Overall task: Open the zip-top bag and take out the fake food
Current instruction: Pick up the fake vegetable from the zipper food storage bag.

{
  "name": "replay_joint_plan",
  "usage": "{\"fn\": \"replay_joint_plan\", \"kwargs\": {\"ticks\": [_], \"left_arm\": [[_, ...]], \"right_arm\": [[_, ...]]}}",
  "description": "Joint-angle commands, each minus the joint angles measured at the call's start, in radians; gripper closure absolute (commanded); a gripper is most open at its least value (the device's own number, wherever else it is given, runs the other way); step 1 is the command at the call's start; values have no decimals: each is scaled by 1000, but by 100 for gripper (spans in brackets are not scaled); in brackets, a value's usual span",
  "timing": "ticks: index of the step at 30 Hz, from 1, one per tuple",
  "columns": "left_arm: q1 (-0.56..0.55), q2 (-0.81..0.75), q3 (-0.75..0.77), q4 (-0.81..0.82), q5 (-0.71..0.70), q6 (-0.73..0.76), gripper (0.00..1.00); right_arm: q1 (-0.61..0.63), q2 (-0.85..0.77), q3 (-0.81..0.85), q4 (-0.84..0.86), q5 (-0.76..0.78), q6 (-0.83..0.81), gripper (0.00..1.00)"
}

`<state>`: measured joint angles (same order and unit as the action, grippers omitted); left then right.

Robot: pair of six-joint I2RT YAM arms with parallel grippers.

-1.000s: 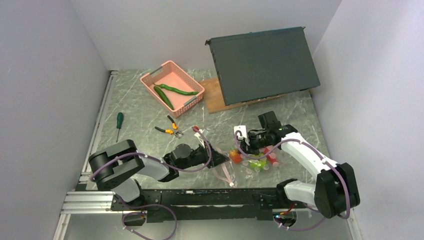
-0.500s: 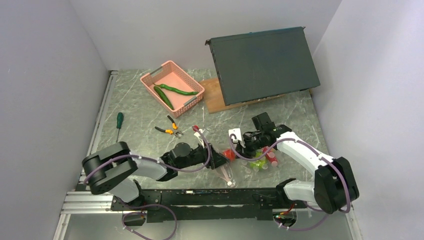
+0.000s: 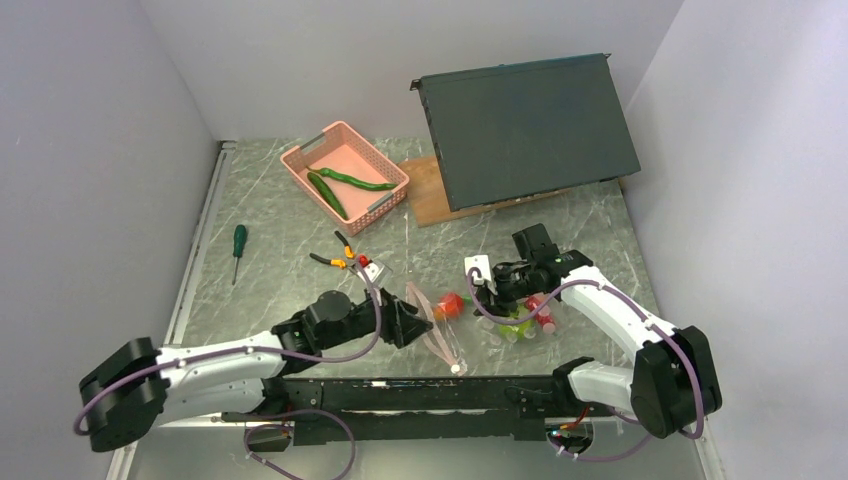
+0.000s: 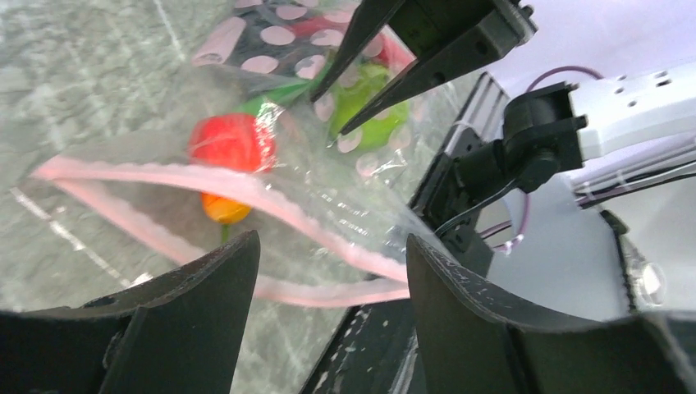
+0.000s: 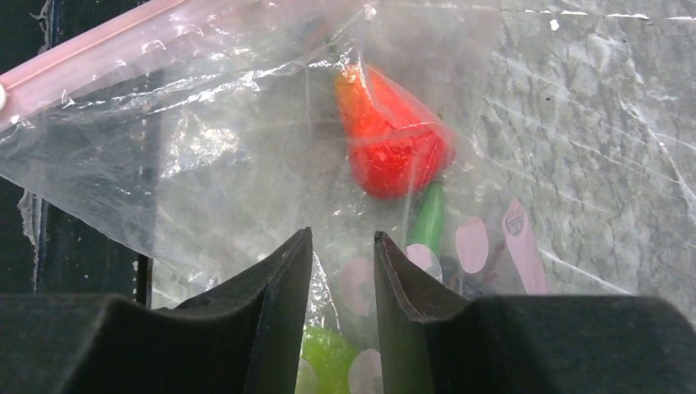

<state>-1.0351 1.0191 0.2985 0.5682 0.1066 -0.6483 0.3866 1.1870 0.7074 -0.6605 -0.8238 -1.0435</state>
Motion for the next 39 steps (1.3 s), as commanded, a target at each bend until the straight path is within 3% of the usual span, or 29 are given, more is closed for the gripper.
{"fn": "replay_joint_plan", "kwargs": {"ticks": [1,10,22,33,39], "left_arm": [[4,-127,-45,-202,-67,141,30],[-12,-181,-75,-219,-78,273,31],[-147,165,143,-172,-275,510,42],[-169,322,188,-57,-324,624,44],[-171,419,198,71,-287,730,42]], "right_arm": [[-3,-15,28,-34,-60,-41,64],[-12,-3,34,-42,-66,-41,64],[-14,6,29,-41,-67,-45,64],[-13,20,18,-34,-72,-47,64],[-5,54,13,-17,-78,-35,73]]}}
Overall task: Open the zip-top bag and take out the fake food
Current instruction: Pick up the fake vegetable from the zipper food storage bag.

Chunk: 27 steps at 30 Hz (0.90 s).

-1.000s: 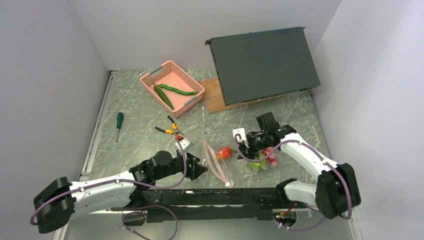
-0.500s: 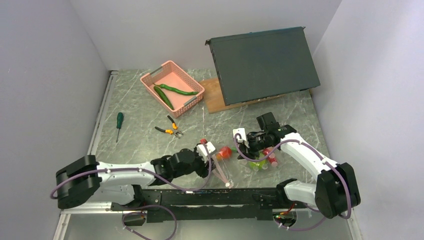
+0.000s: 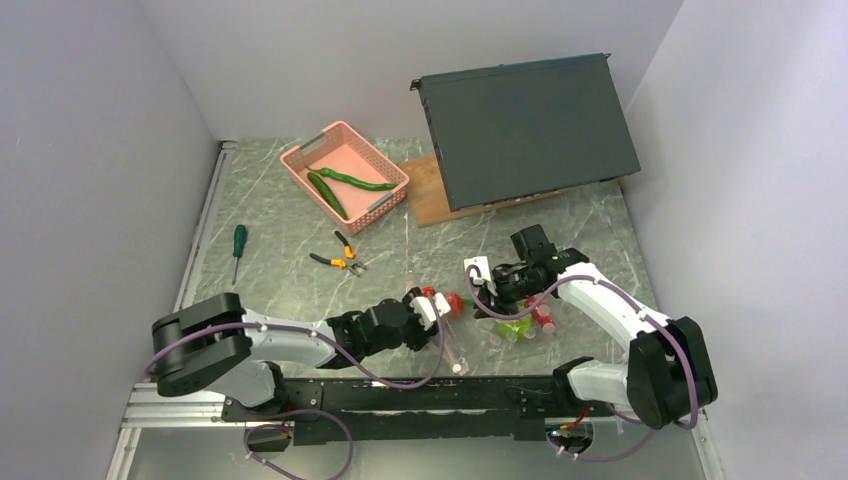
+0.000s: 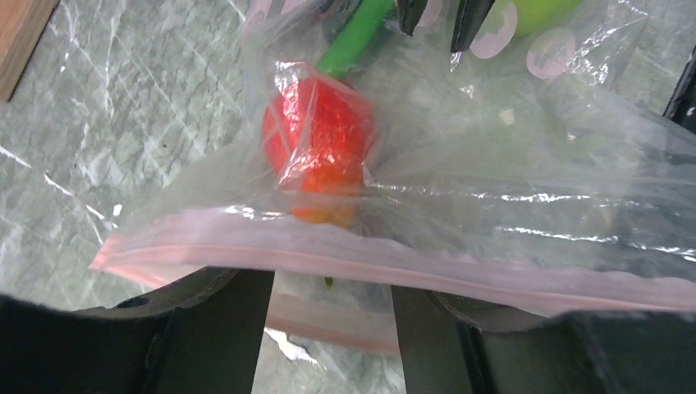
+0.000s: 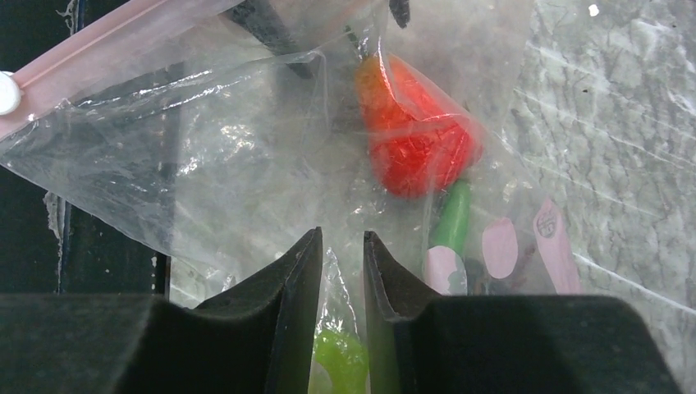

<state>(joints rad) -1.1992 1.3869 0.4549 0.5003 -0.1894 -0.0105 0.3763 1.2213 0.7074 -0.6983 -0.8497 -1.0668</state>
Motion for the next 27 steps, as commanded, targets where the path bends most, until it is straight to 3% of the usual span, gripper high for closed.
{"fn": "replay_joint_plan", "kwargs": {"ticks": [1,8,19,21,27], "left_arm": [[-7,69,44,159,10,102,42],[-7,155,24,308,9,148,36],[-7,269,6,452,-14,143,39],[-7,284,-3,467,-16,133,47],[-9,254,-11,429,2,92,89]], "right_arm": [[5,24,15,26,-49,0,75],[6,72,10,103,0,84,87],[17,114,21,122,28,114,89],[16,113,21,123,33,115,89],[16,112,20,120,45,111,88]]}}
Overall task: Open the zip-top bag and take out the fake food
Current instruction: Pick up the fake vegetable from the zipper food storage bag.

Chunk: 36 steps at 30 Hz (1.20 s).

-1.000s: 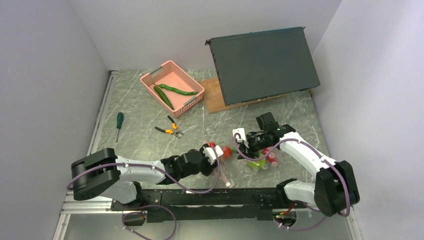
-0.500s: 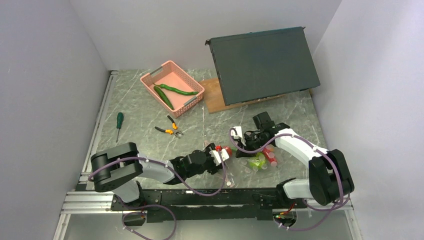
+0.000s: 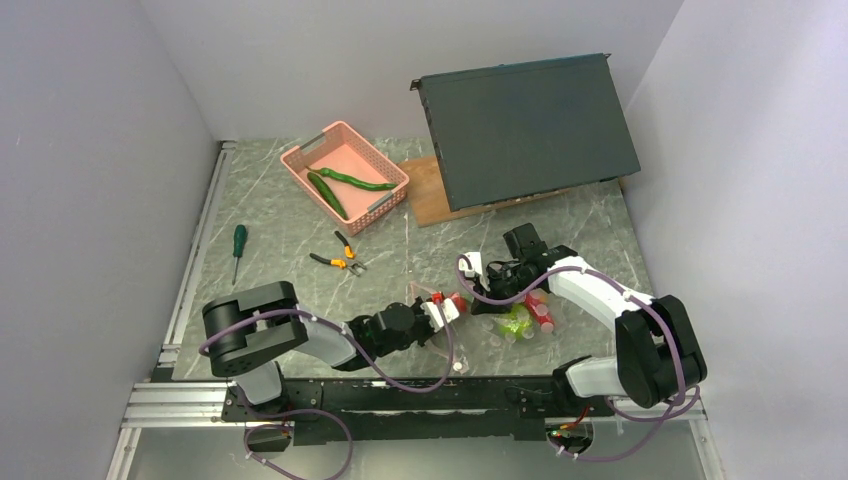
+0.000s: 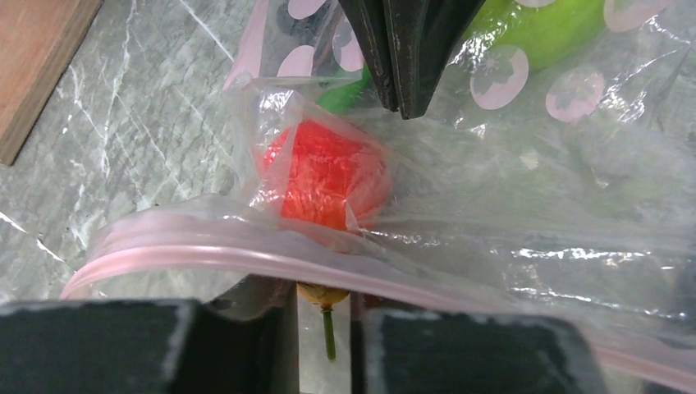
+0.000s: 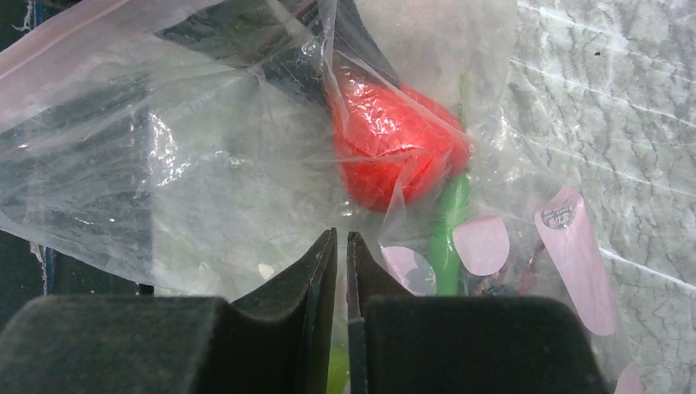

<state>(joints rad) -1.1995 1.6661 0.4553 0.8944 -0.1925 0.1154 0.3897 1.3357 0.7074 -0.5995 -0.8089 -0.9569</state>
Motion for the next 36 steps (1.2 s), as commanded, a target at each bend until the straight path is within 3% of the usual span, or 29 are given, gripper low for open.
{"fn": "replay_joint_plan", "kwargs": {"ticks": [1,5,12,19,23,36], "left_arm": [[-12,-42,-15,25,8,-43,92],[-18,-121,-31,-18,9,-65,100],[-20,-260,-9,-265,13,-108,100],[-20,-299,69,-525,22,-159,100],[-19,-323,110,-579,23,-163,100],[48,-152,297,-643,68,-201,100]], "right_arm": [[4,-3,21,20,7,0,88],[1,-15,23,14,13,-5,88],[-5,-44,20,8,11,-11,88],[-6,-40,22,-1,8,-19,88],[-7,-34,23,-3,5,-22,88],[-6,-32,23,-2,-3,-17,88]]}}
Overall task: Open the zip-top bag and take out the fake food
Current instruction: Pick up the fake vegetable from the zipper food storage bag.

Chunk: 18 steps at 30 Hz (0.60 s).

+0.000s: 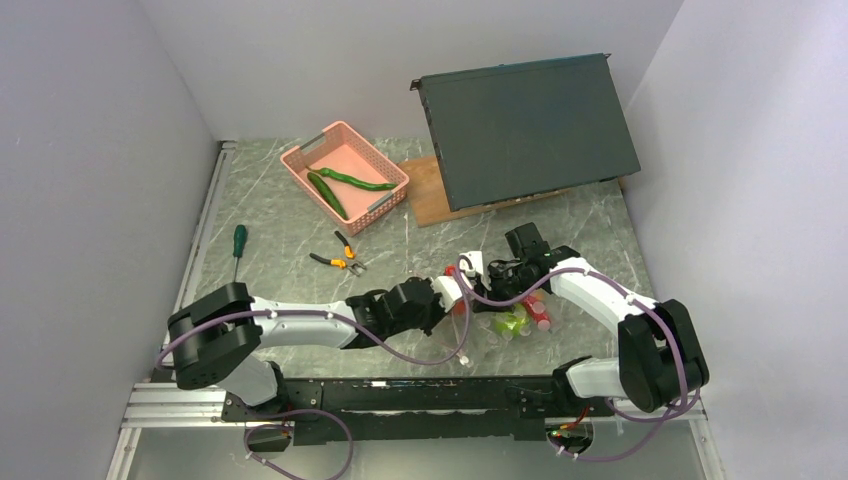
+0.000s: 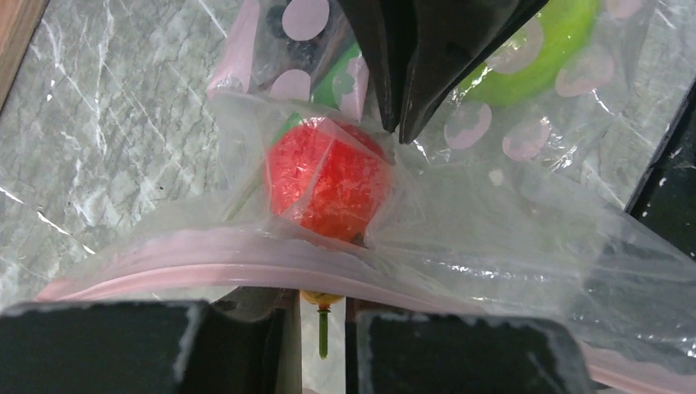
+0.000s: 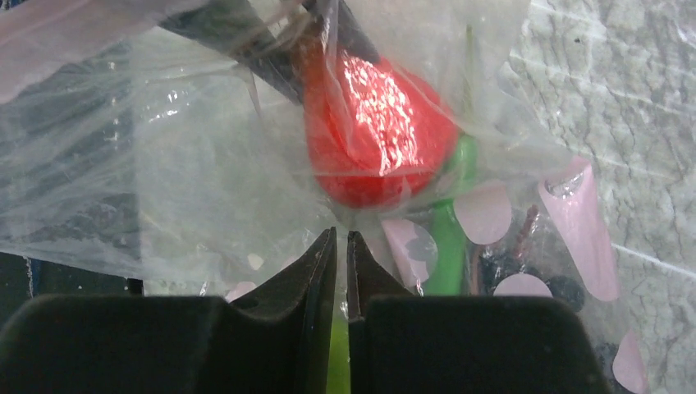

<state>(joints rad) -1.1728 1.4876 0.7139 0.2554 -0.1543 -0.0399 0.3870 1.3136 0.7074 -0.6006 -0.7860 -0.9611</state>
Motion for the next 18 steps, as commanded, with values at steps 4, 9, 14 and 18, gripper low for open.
{"fn": "replay_joint_plan", "kwargs": {"ticks": [4,9,14,18], "left_arm": [[28,22,51,-31,51,-79,100],[41,-47,33,-63,70,-130,100],[63,-114,-12,-67,109,-205,100],[87,-165,-50,-75,129,-276,100]], "right_arm": [[-5,-17,22,-2,-26,-14,88],[-4,-22,21,-8,-29,-23,88],[-4,-31,18,-10,-30,-28,88],[-4,-32,17,-10,-27,-31,88]]}}
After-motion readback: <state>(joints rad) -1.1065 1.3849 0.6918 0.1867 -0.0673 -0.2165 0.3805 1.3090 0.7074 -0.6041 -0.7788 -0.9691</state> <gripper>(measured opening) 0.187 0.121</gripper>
